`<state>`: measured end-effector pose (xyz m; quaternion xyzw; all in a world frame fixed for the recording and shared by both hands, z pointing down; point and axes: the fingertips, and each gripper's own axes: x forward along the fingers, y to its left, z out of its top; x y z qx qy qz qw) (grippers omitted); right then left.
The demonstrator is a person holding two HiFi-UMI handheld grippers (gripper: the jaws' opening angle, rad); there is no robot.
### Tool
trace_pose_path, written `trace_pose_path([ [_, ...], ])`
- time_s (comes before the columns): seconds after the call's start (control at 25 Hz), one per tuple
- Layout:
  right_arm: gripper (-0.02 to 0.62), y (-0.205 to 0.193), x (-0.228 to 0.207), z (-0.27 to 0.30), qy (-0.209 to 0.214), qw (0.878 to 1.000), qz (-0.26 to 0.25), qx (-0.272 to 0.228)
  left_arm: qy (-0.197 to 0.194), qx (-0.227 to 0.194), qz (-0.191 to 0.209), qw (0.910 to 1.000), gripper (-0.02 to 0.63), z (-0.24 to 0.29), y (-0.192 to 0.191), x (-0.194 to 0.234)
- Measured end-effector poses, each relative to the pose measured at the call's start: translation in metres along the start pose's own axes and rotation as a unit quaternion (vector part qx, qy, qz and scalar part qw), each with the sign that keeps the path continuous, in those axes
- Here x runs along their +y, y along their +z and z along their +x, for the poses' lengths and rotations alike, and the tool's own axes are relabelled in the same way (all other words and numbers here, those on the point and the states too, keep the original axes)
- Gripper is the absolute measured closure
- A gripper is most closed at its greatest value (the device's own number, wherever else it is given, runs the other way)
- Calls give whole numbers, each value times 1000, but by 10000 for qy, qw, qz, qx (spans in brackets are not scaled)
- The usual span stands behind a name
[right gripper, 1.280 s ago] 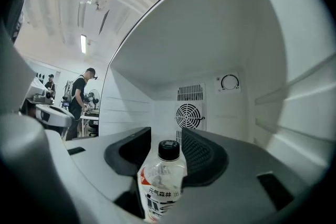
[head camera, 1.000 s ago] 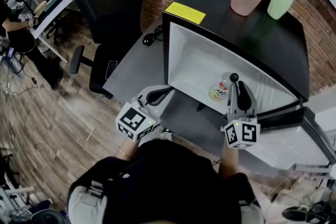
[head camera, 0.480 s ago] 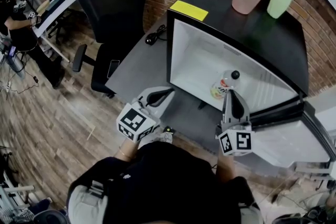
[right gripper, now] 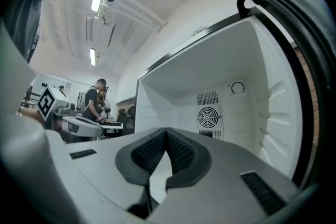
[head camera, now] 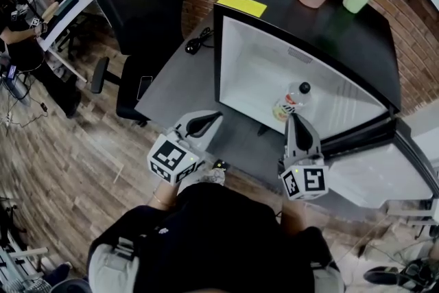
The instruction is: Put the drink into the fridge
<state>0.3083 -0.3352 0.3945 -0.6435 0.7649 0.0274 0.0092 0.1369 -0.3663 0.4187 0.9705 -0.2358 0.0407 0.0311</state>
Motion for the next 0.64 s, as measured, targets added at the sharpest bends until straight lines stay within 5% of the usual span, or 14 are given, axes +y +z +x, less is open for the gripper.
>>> trace_pose_path([
  [0.64, 597, 4, -8, -4, -106, 9999, -40, 32, -79, 27, -56, 9999, 609, 8, 6, -4],
])
